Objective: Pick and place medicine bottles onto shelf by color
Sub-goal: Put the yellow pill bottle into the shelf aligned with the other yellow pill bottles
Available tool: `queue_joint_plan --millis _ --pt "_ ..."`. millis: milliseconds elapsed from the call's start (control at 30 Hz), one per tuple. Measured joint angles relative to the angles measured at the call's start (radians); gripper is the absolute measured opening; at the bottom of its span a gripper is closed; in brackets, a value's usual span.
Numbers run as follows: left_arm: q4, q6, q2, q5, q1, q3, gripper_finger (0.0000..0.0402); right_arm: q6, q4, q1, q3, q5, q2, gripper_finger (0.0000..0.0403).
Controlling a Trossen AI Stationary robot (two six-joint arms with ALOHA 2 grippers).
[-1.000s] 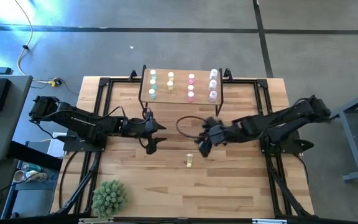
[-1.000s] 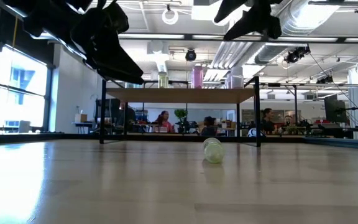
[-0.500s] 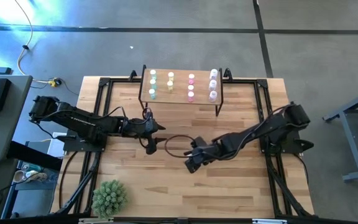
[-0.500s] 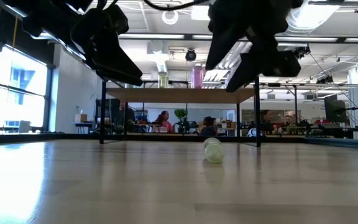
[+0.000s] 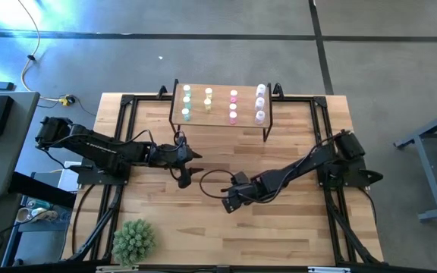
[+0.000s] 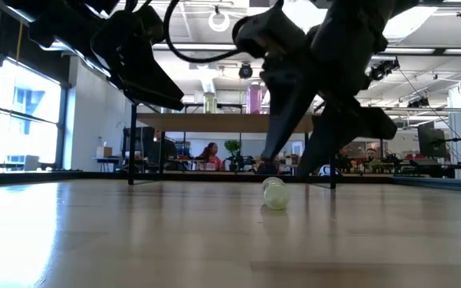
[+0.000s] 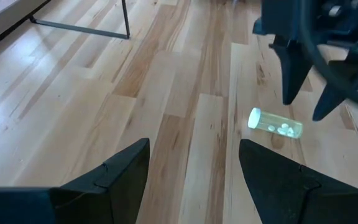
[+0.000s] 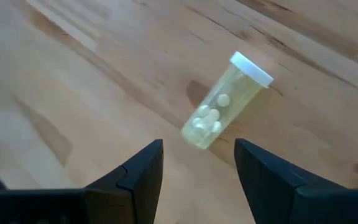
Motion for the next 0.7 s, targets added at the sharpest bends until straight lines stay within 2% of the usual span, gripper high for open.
queue_joint_plan --millis 700 --pt "0.000 0.000 0.000 0.000 0.000 0.000 0.0239 0.034 0.010 -0.012 -0.001 0.038 0.073 0.0185"
